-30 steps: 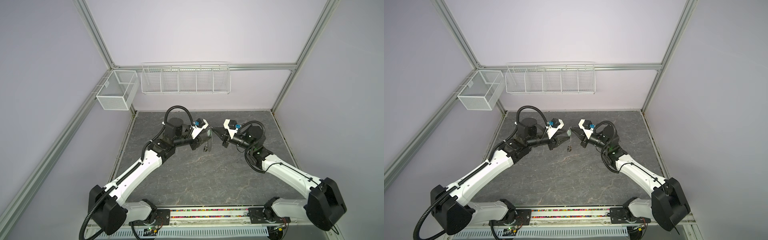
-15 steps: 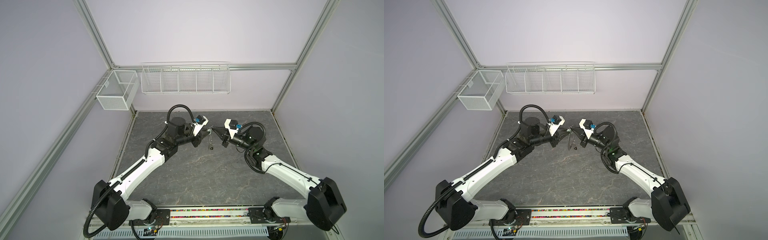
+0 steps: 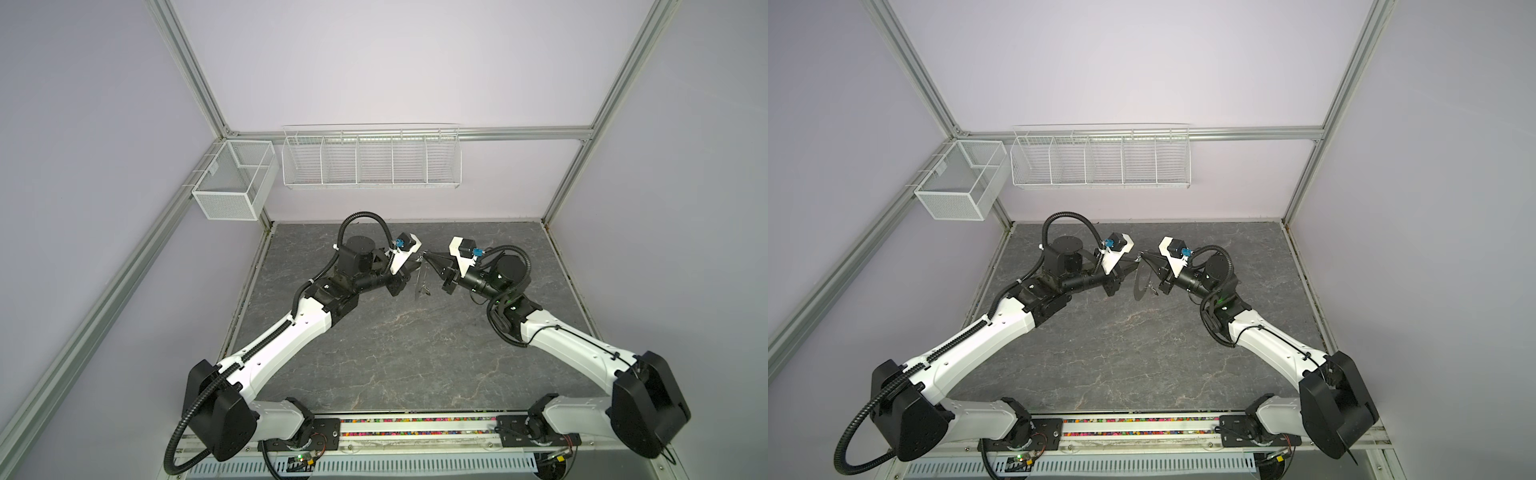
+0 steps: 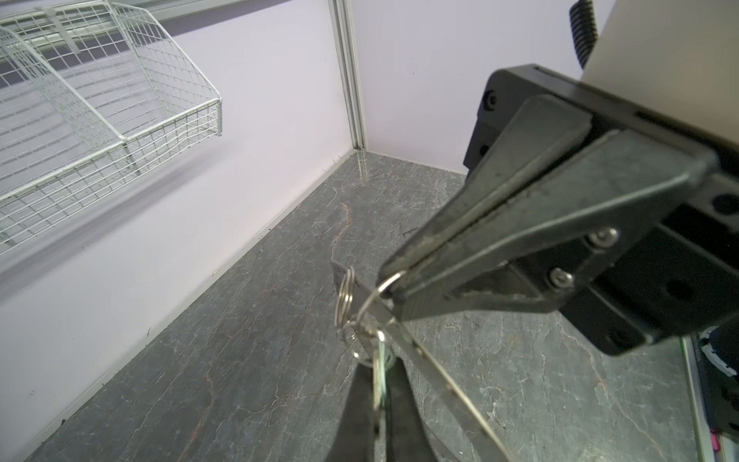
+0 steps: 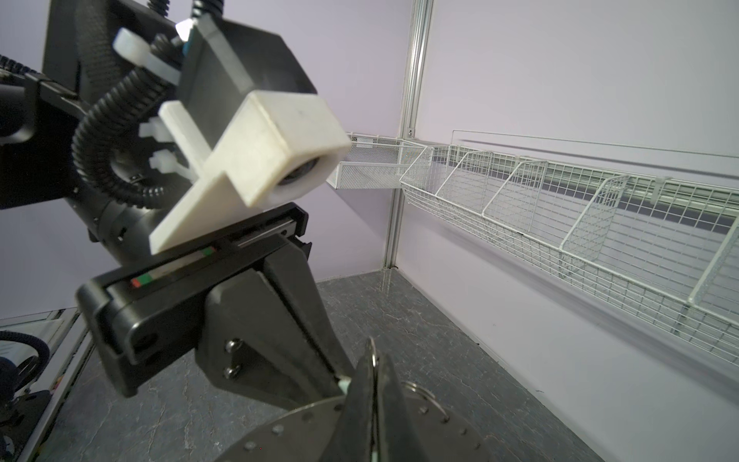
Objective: Attach keys to a key ring
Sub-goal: Insert the key into the keyring.
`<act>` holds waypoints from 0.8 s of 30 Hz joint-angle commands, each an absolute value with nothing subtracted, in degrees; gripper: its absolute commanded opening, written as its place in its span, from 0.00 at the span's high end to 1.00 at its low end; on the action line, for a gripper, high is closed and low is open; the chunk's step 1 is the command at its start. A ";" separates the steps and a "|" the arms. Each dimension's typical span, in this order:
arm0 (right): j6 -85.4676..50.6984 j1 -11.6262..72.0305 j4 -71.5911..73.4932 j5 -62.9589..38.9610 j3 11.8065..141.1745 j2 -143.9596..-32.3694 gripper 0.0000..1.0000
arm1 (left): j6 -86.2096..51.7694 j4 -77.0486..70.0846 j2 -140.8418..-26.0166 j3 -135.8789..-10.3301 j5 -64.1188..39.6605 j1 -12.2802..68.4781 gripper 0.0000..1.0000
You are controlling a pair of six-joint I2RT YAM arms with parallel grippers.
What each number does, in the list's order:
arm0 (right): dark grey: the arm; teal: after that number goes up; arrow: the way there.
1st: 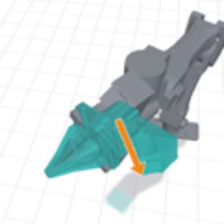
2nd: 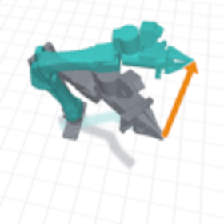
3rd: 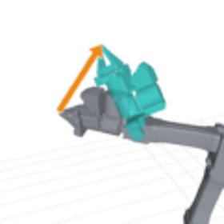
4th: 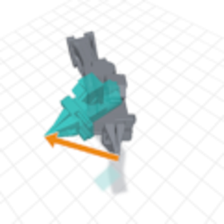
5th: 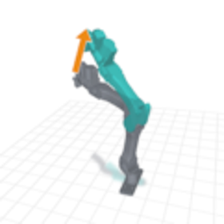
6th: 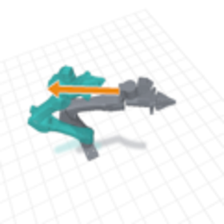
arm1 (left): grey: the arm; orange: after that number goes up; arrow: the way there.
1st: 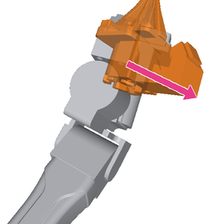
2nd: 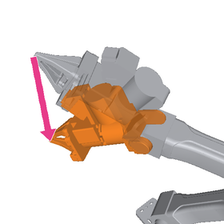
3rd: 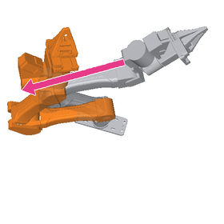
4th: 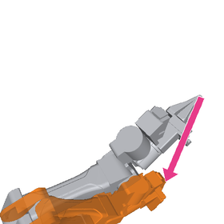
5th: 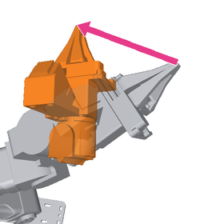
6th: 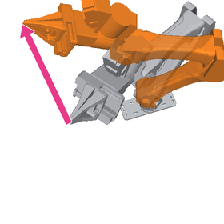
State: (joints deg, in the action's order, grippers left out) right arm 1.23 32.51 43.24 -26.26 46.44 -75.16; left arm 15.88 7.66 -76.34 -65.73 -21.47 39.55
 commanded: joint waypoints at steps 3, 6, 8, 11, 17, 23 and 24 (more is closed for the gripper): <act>0.00 32.80 49.12 -24.96 44.75 -75.42 0.93 | 19.10 12.21 -77.53 -69.57 -23.15 40.34 1.00; 0.66 32.83 49.22 -25.67 44.53 -75.41 0.93 | 20.24 13.90 -78.01 -70.60 -23.52 40.34 1.00; 1.41 32.70 48.45 -27.12 44.57 -75.33 0.93 | 21.24 15.18 -78.13 -71.29 -23.64 40.34 1.00; 3.77 32.14 45.80 -30.10 44.74 -74.68 0.93 | 24.28 18.61 -78.23 -72.99 -22.36 40.34 1.00; 7.13 30.80 37.42 -33.27 46.13 -73.47 0.93 | 31.56 27.99 -78.97 -78.11 -17.61 40.42 1.00; 10.20 30.08 31.22 -34.51 47.13 -72.79 0.93 | 35.51 33.72 -80.14 -82.13 -14.03 40.65 1.00; 10.20 29.80 31.41 -34.86 47.06 -72.77 0.93 | 36.40 34.74 -80.47 -82.79 -13.12 40.78 1.00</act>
State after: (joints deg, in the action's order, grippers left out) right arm 7.88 30.46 33.61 -32.88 46.00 -74.37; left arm 32.34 30.20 -79.72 -80.18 -16.25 40.53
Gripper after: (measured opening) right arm 0.072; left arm 0.051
